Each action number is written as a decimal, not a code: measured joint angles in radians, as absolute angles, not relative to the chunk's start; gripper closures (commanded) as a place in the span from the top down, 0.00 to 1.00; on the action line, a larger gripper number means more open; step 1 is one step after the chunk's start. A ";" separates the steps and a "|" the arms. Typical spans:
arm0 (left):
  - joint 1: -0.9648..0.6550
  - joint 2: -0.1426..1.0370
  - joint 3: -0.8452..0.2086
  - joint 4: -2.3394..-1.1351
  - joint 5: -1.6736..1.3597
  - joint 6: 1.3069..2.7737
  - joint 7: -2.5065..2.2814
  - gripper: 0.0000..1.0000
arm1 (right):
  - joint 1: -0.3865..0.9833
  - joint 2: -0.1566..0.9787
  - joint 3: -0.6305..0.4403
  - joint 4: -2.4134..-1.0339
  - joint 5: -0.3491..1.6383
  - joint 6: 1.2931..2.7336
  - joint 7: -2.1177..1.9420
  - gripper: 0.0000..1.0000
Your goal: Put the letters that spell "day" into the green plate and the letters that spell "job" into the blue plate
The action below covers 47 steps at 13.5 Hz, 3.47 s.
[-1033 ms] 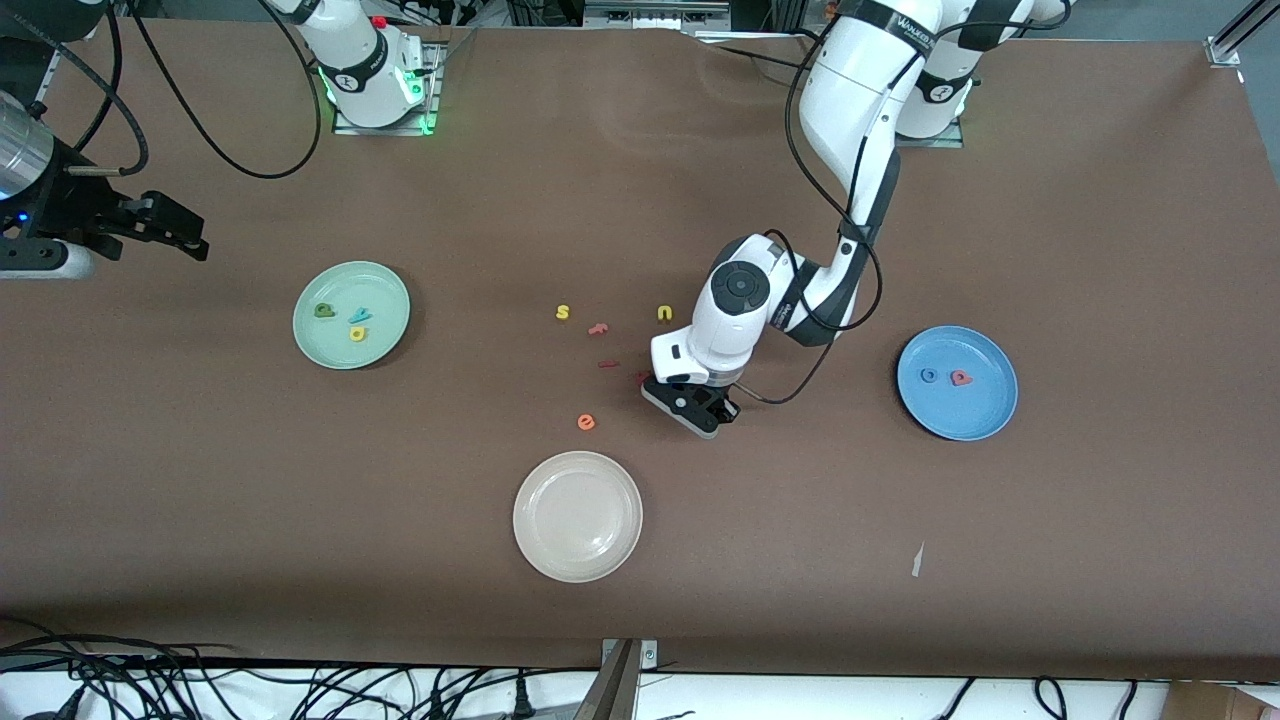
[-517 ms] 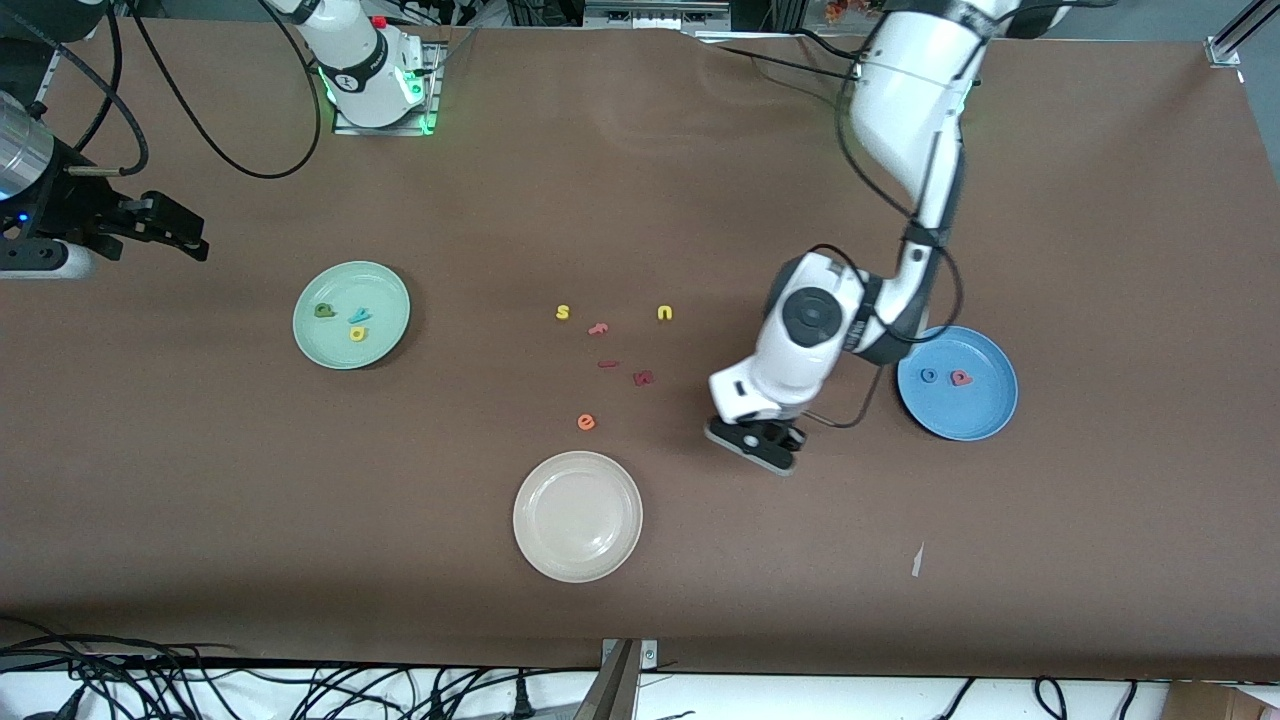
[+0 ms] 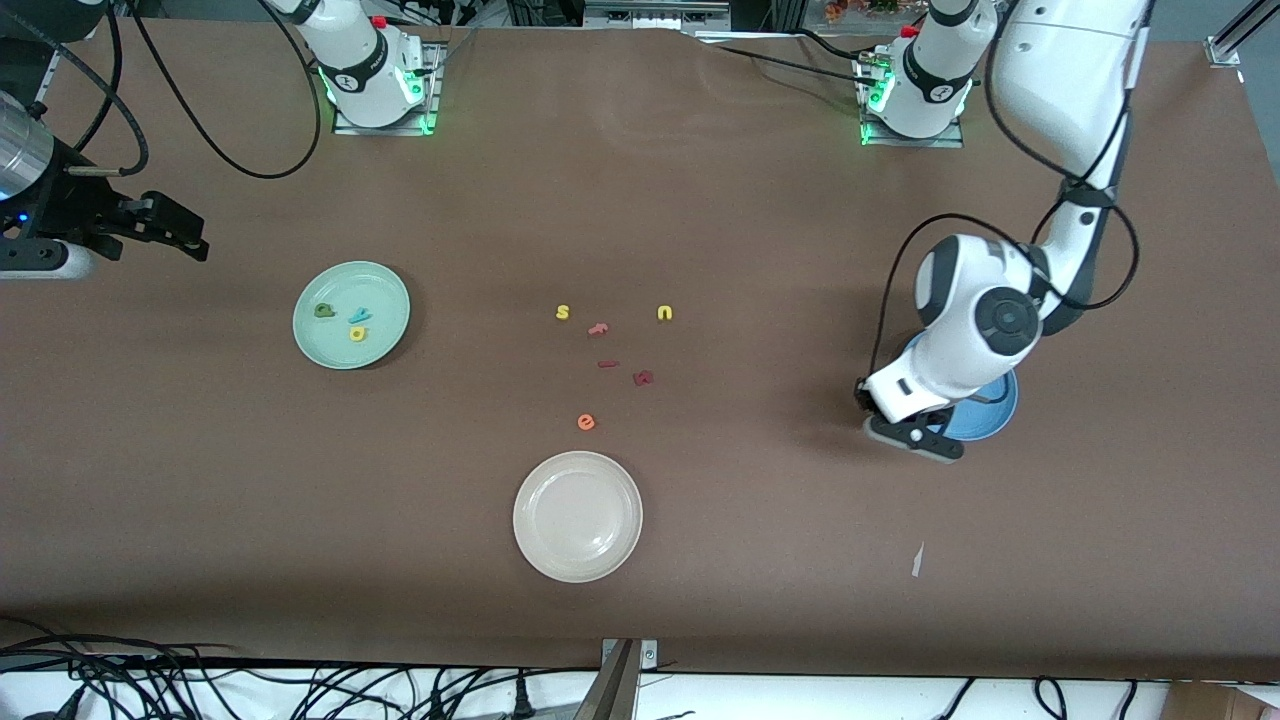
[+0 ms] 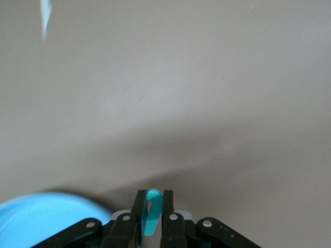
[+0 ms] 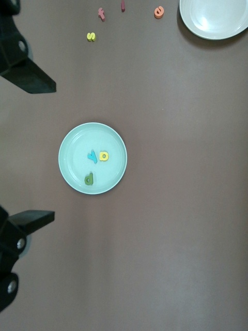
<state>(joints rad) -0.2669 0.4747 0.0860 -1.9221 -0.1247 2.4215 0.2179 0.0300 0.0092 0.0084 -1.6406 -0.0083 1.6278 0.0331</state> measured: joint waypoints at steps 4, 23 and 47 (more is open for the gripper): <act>-0.172 0.392 0.085 -2.044 -0.125 2.415 0.373 0.10 | 0.030 0.009 0.008 -1.641 -0.008 1.628 0.033 1.00; -0.087 0.360 0.112 -2.097 -0.125 2.413 0.542 1.00 | 0.030 0.009 0.008 -1.641 -0.008 1.628 0.033 1.00; -0.055 -0.152 0.069 -1.823 0.025 1.694 0.394 1.00 | 0.030 0.009 0.009 -1.641 -0.008 1.632 0.032 1.00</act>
<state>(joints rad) -0.0552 -0.1517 0.0692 -1.8228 0.0246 1.6942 0.3937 0.0300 0.0095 0.0091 -1.6414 -0.0083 1.6320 0.0323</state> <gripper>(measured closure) 0.000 0.000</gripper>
